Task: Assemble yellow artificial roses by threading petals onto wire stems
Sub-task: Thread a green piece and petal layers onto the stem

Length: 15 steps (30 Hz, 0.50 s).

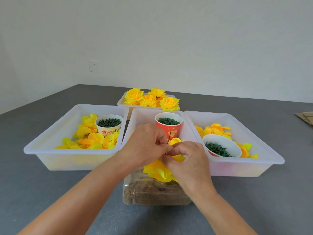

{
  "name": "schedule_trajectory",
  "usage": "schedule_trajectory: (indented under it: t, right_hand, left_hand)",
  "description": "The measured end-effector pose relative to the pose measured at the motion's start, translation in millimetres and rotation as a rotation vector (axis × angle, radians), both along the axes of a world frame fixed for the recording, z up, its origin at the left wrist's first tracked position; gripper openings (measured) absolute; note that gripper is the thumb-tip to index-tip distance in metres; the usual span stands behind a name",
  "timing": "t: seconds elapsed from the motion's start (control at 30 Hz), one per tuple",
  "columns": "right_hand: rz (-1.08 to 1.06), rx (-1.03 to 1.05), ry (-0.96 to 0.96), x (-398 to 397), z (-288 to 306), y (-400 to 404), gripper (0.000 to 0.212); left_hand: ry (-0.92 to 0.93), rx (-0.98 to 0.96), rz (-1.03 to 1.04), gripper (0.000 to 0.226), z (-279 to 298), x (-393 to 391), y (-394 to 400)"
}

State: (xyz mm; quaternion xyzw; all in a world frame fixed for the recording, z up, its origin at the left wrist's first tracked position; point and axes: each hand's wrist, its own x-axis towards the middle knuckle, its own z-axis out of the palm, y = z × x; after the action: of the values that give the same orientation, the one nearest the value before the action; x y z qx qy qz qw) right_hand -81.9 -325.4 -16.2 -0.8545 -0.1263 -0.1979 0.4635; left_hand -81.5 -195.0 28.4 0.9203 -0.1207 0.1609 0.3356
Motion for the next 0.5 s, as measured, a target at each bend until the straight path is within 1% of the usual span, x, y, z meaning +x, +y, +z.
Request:
schedule_trajectory:
  t: [0.07, 0.13, 0.27, 0.4, 0.5]
  right_hand:
    - [-0.097, -0.022, -0.042, -5.0, -2.7, 8.1, 0.020]
    - [-0.174, -0.027, -0.041, -7.5, -3.6, 14.8, 0.024]
    - [-0.285, -0.013, -0.082, -9.4, -4.7, 24.4, 0.026]
    - [-0.382, 0.042, -0.246, -14.8, -9.2, 34.3, 0.028]
    - [-0.398, 0.097, -0.356, -15.7, -15.0, 37.6, 0.031]
  left_hand:
    - [0.024, -0.005, 0.012, 0.032, 1.8, -0.1, 0.3]
    - [0.048, -0.030, 0.022, 0.034, 3.0, -1.1, -0.1]
    - [0.063, -0.053, 0.039, 0.033, 4.1, -1.3, -2.3]
    - [0.045, -0.029, 0.030, 0.024, 3.4, -1.8, -2.5]
    - [0.034, -0.021, 0.025, 0.023, 3.3, -3.0, -2.7]
